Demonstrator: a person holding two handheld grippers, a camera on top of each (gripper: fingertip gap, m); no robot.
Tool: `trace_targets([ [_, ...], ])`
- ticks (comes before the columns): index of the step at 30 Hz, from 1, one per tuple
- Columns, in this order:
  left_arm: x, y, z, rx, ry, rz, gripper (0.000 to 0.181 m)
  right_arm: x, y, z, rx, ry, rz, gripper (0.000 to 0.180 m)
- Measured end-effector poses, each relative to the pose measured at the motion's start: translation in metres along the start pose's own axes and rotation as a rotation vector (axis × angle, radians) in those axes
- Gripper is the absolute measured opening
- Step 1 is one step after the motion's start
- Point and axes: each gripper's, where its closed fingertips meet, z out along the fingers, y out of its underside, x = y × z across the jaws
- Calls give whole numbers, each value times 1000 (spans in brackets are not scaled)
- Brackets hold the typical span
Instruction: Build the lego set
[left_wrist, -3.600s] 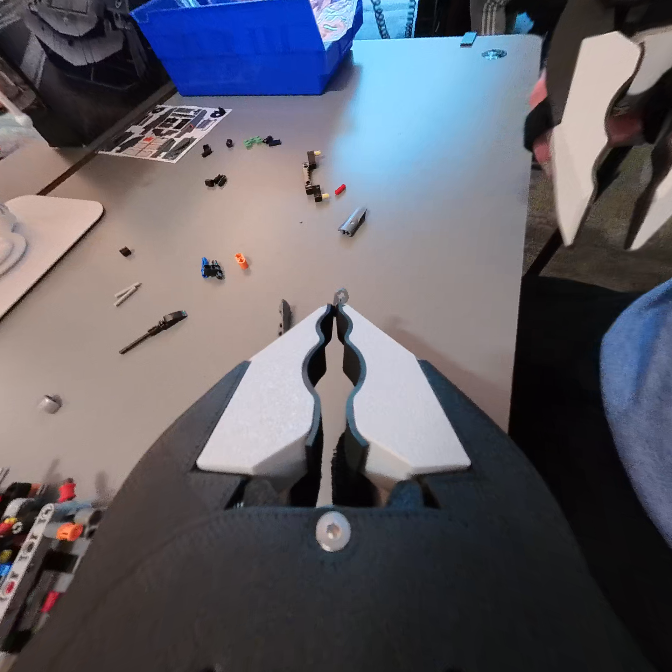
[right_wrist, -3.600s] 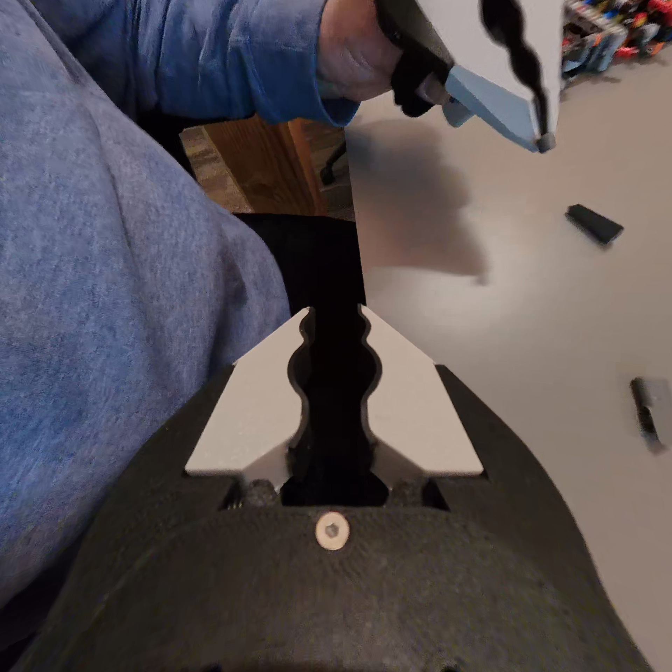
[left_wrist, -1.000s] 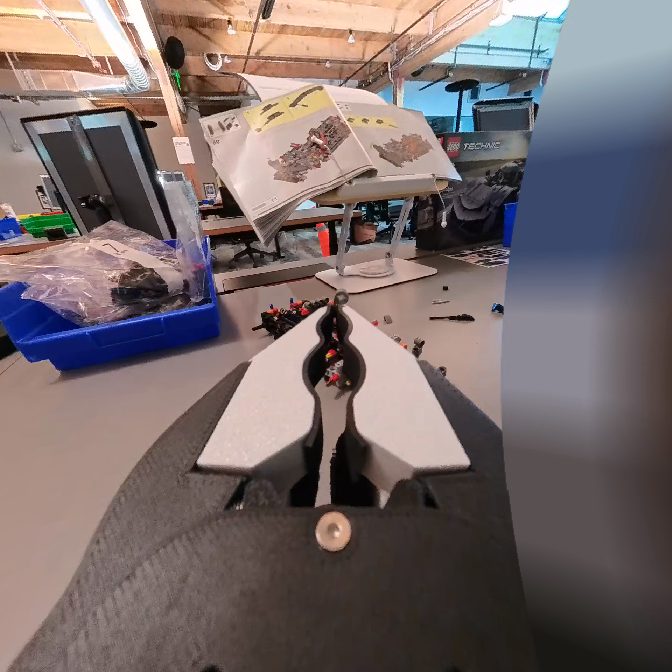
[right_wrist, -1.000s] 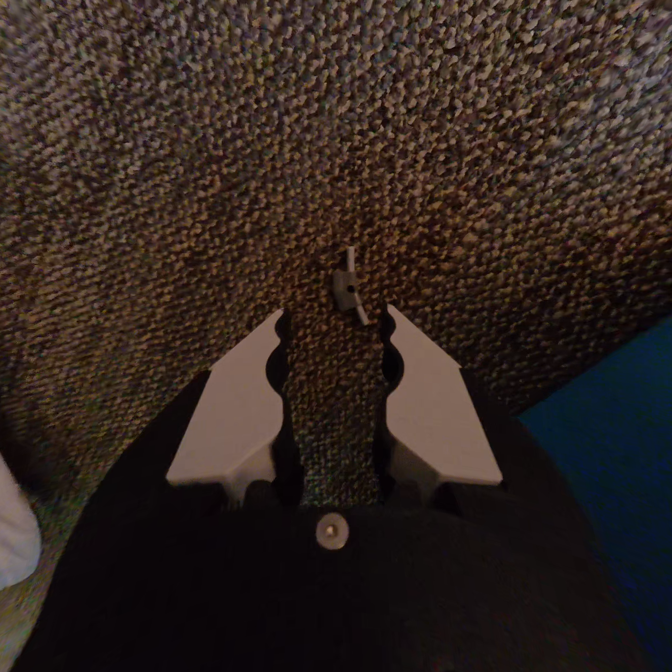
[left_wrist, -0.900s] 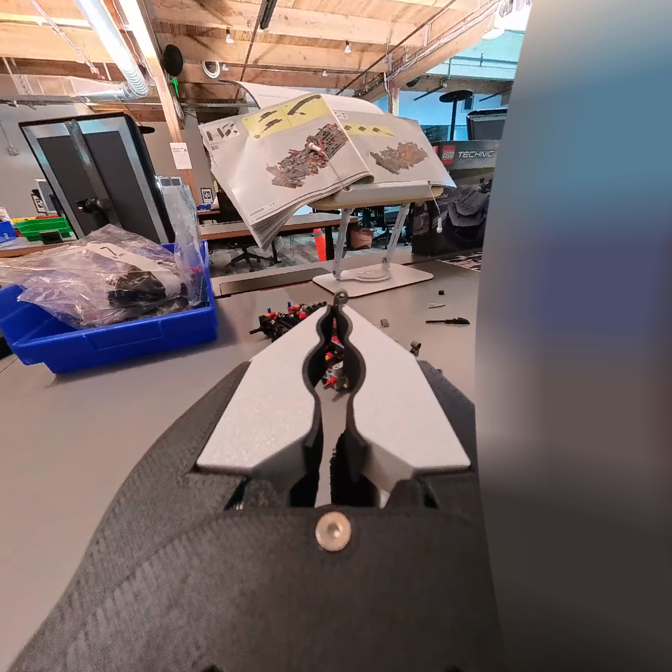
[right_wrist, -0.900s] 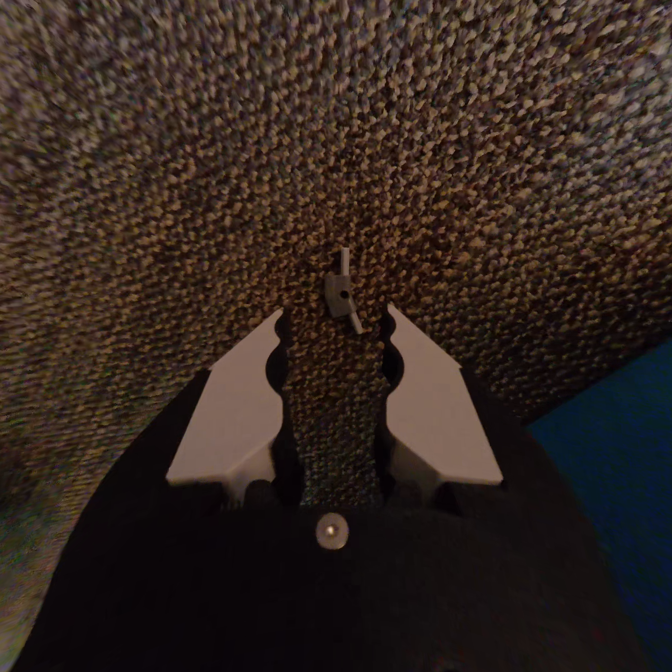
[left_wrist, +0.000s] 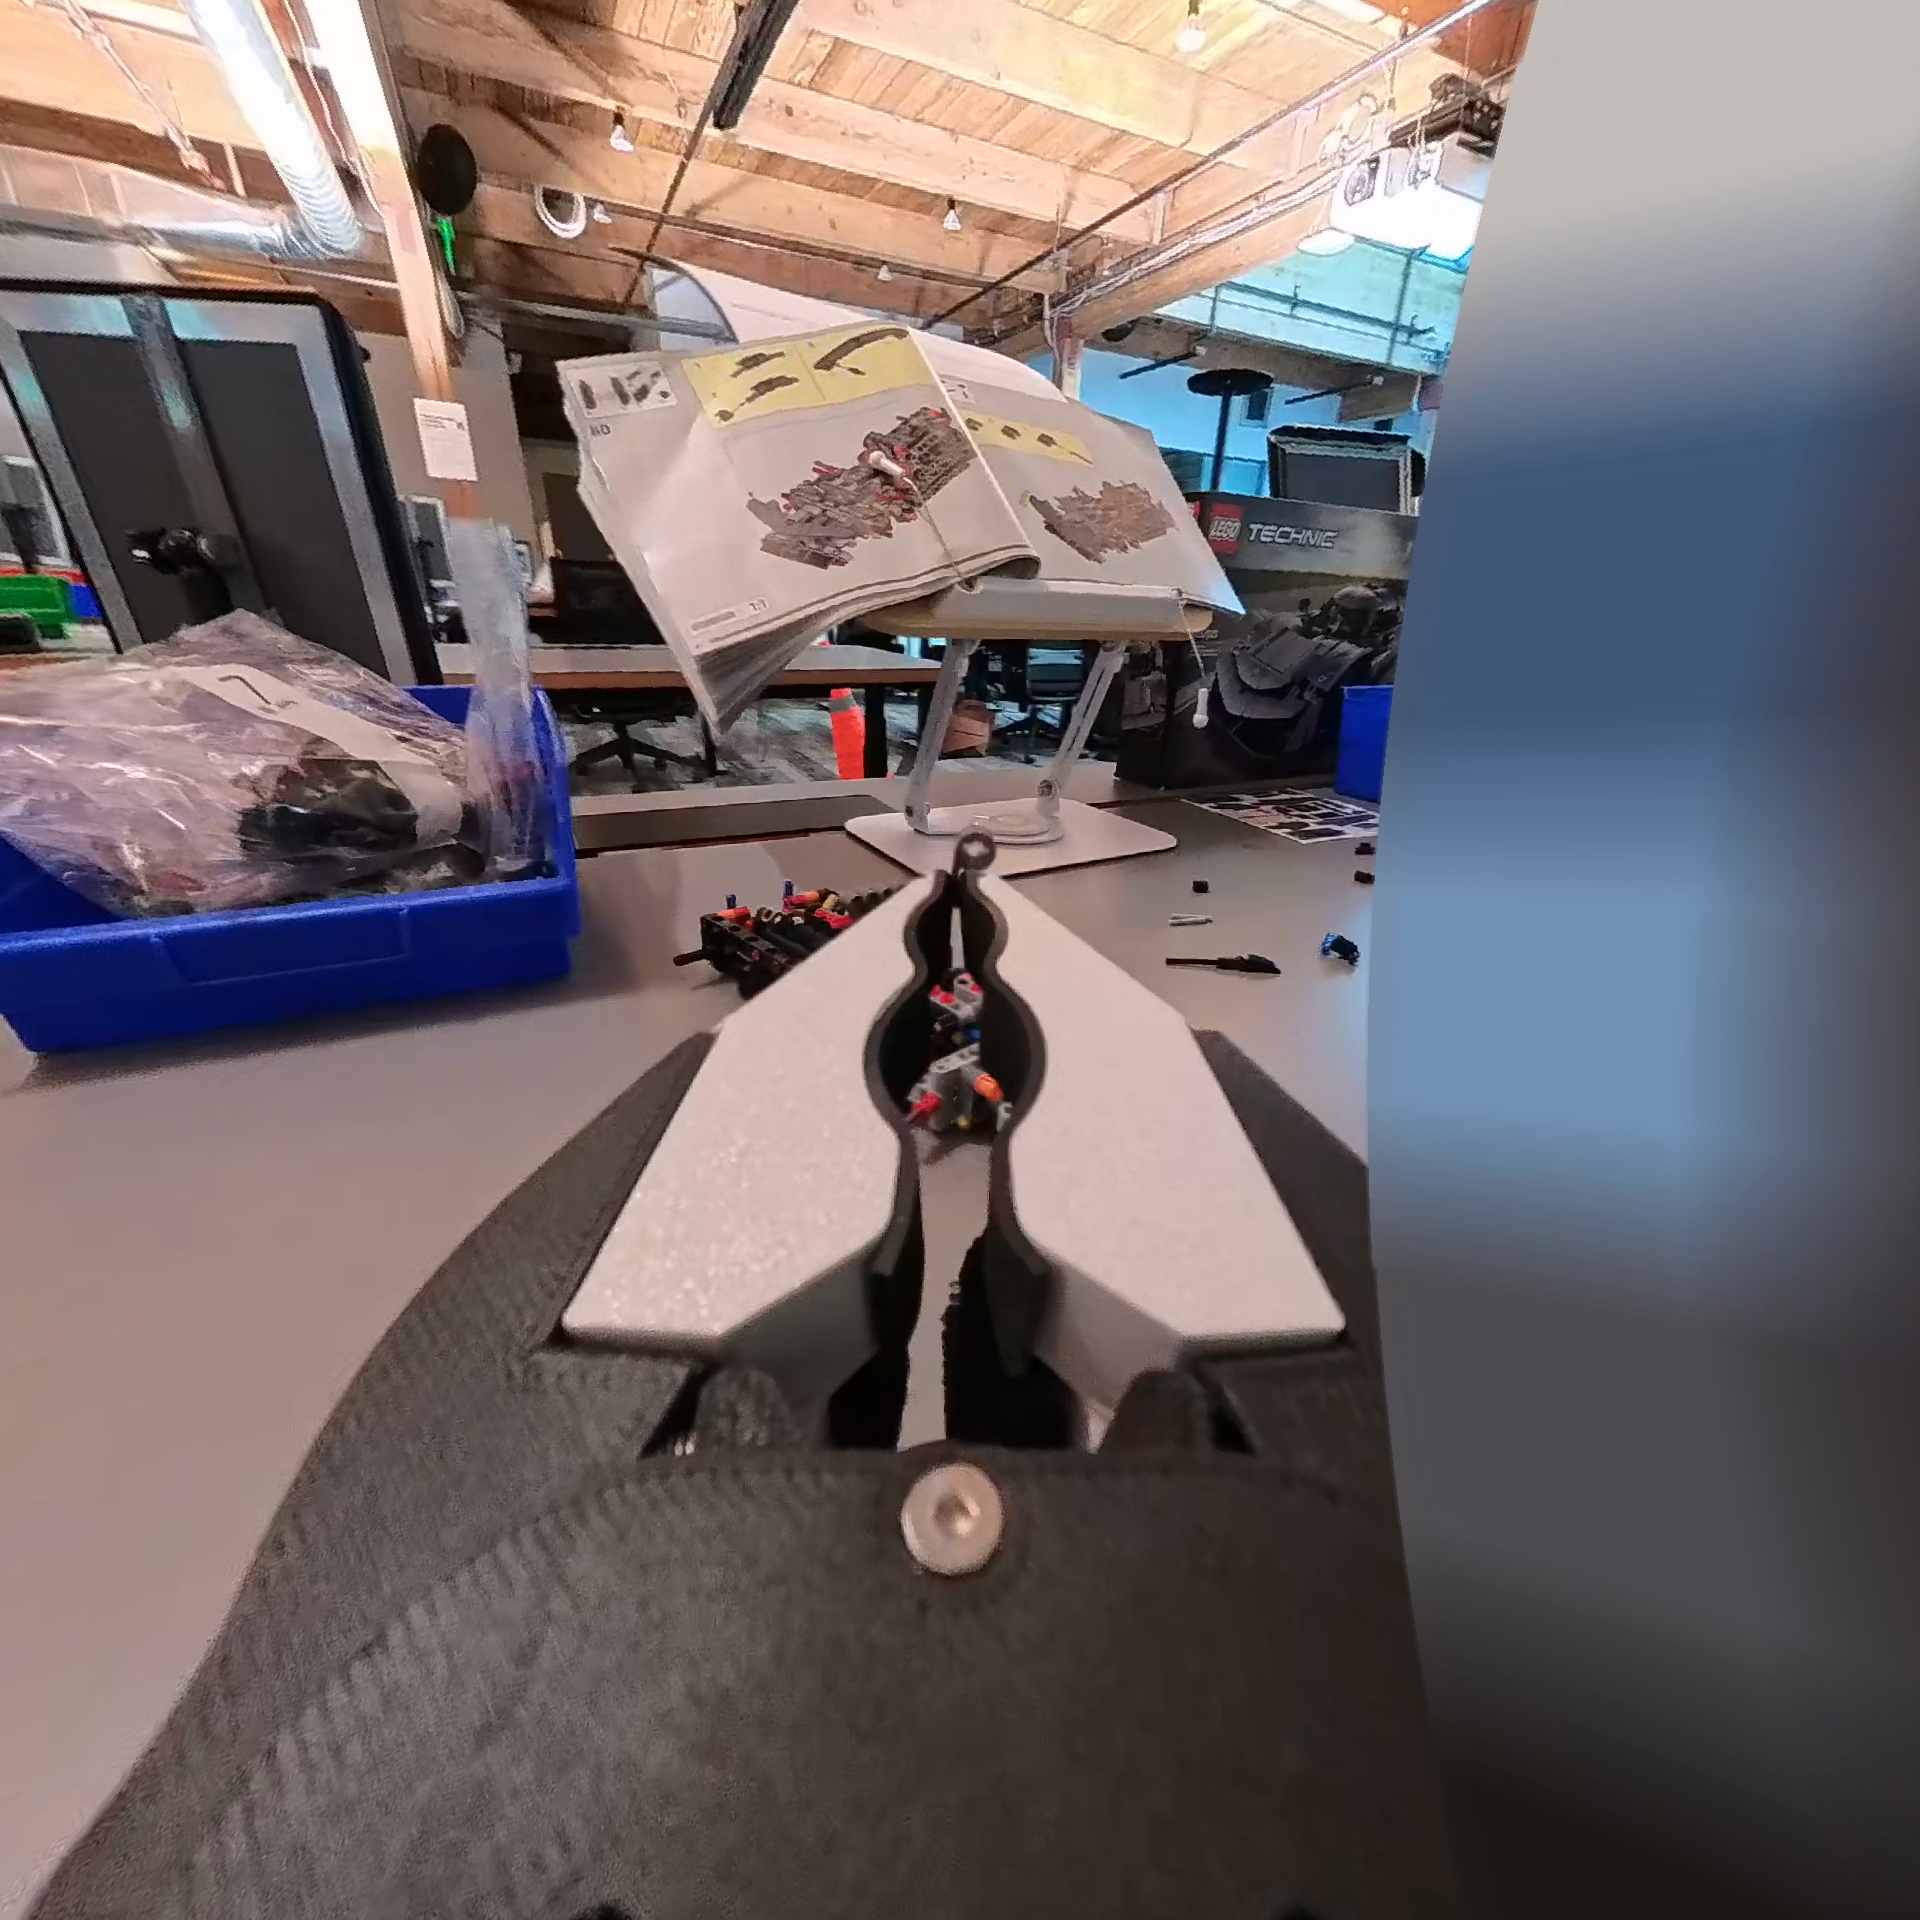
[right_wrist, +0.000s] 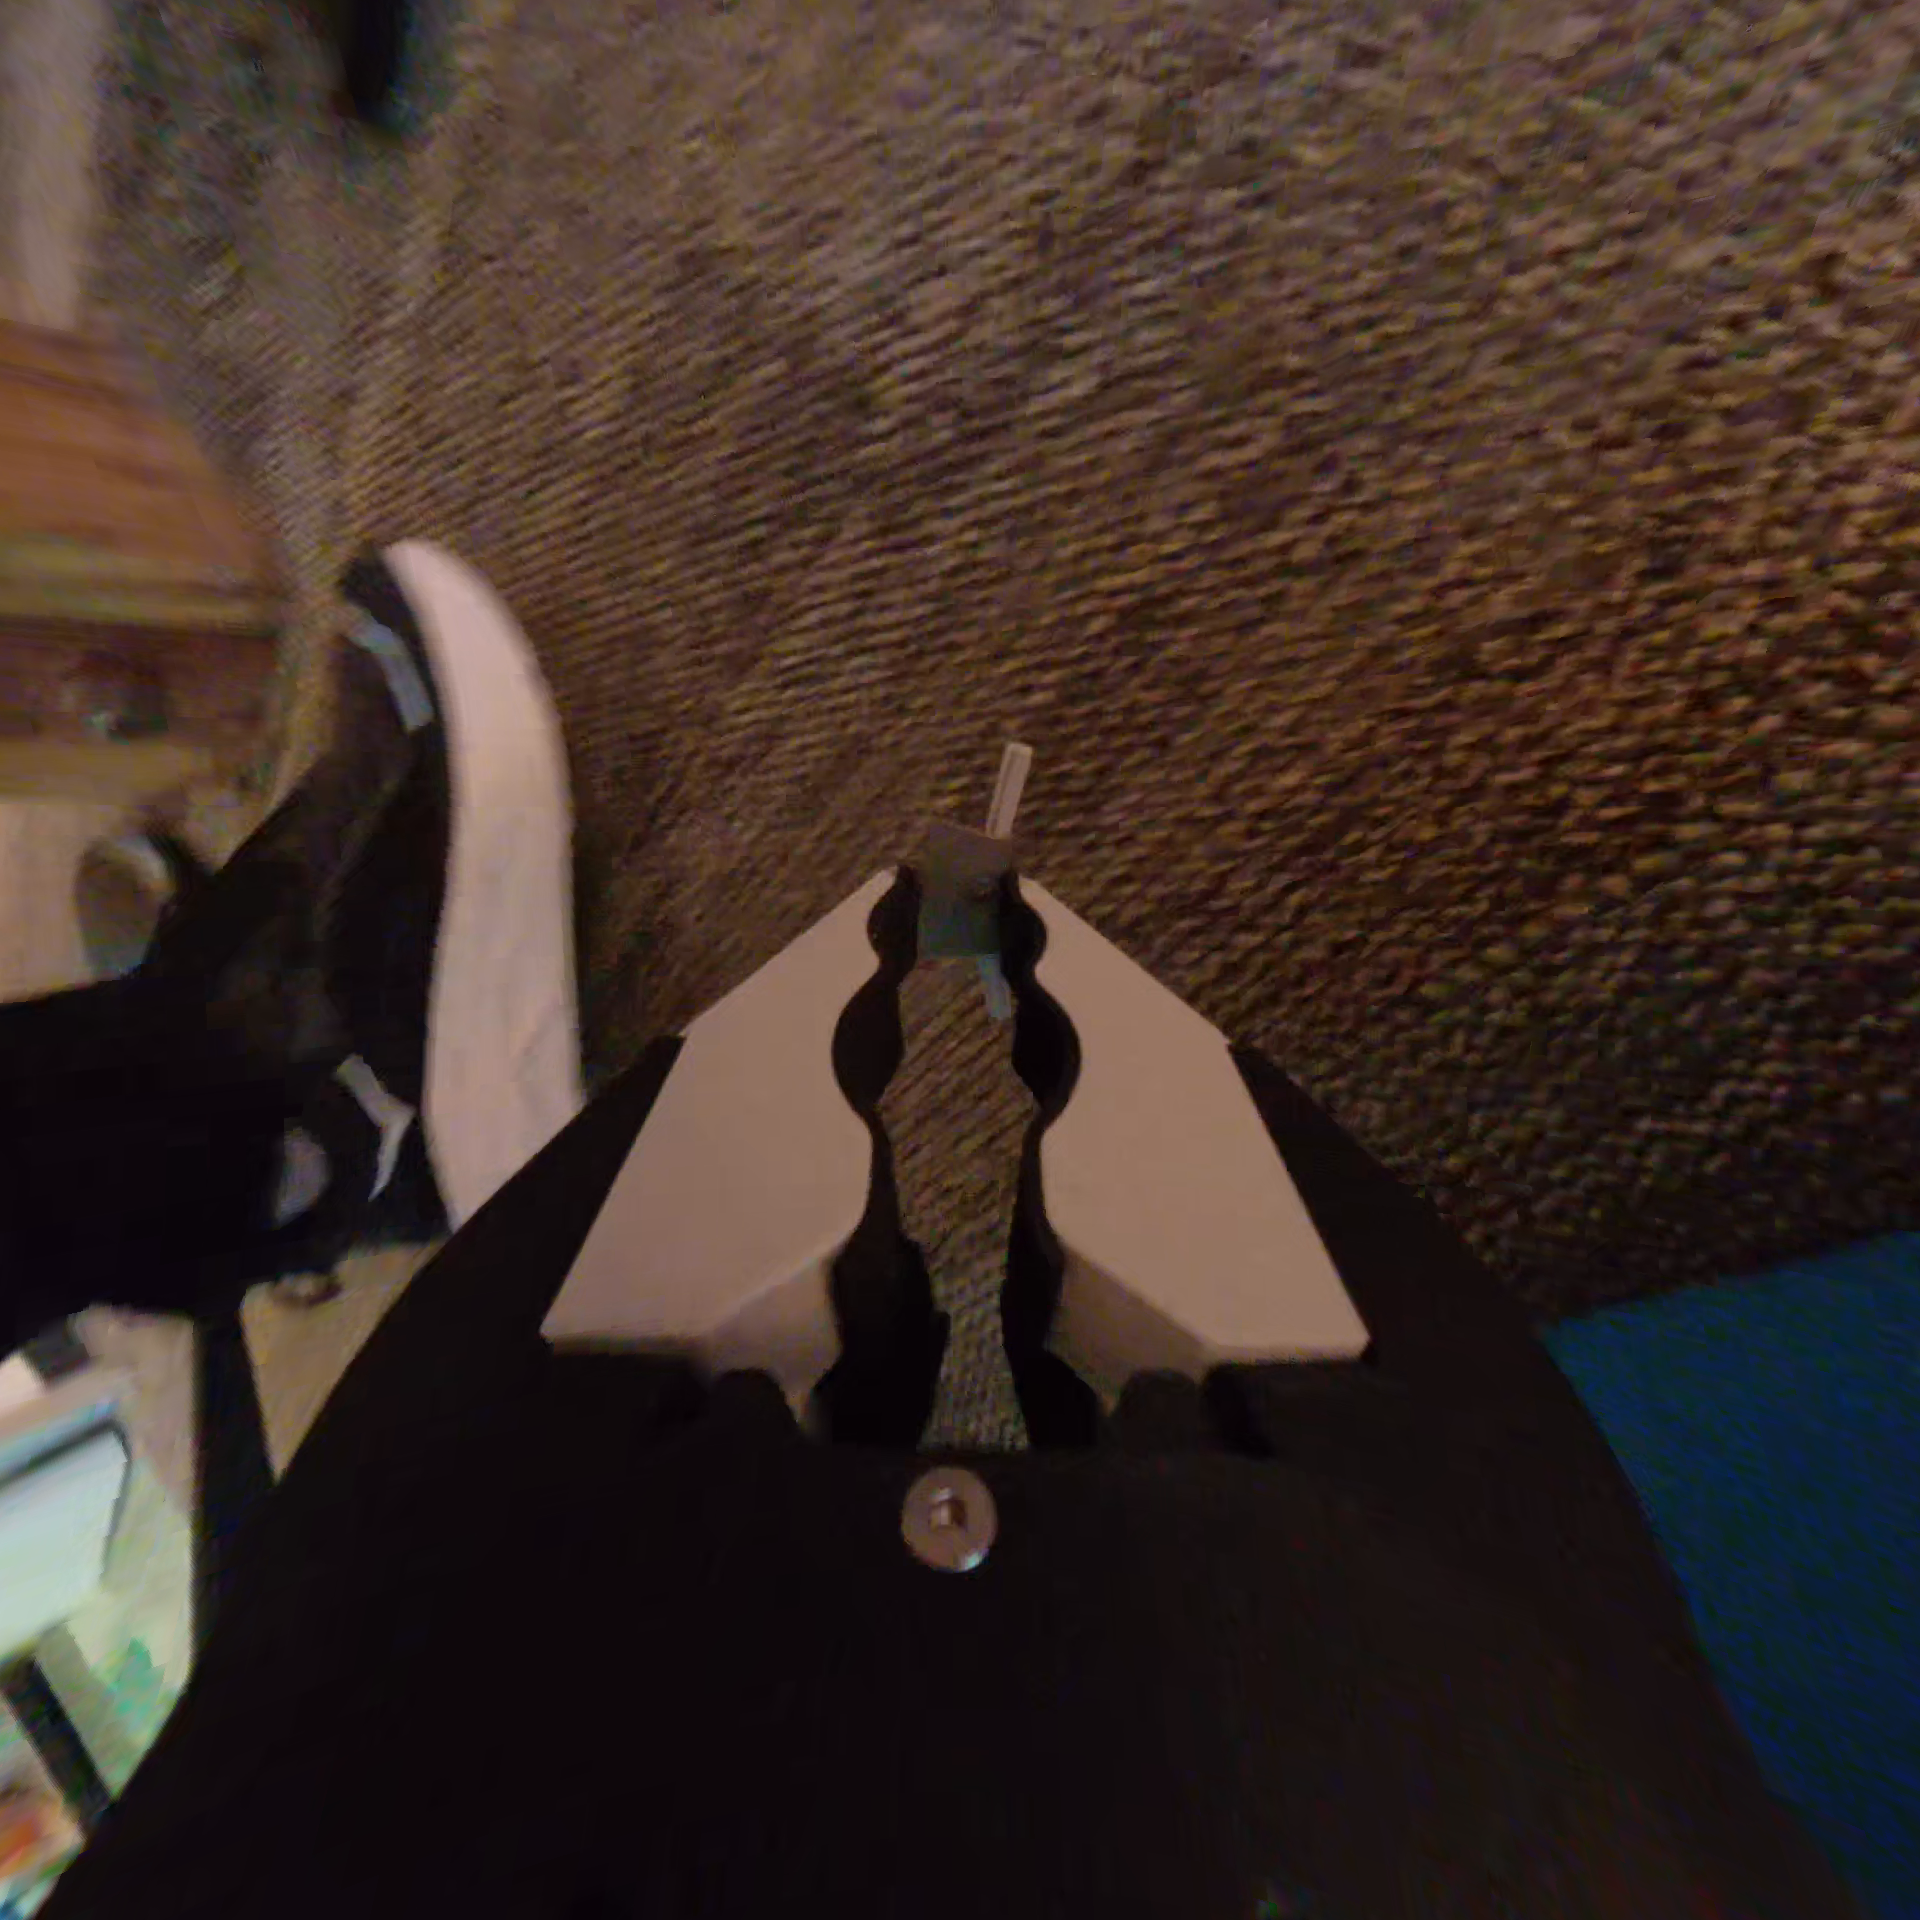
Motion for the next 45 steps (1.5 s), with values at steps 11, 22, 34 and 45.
trace_targets([
  [11,4,5,7,-30,43,-53,0,-166,122,-227,-178,189,-569,14],
  [22,20,13,16,-89,119,-68,0,-350,74,-491,363,221,-737,14],
  [34,110,10,77,-158,312,-41,0,-305,-155,-630,720,429,-1025,14],
  [45,174,2,133,-223,534,137,0,-267,-191,-645,673,286,-1059,14],
])
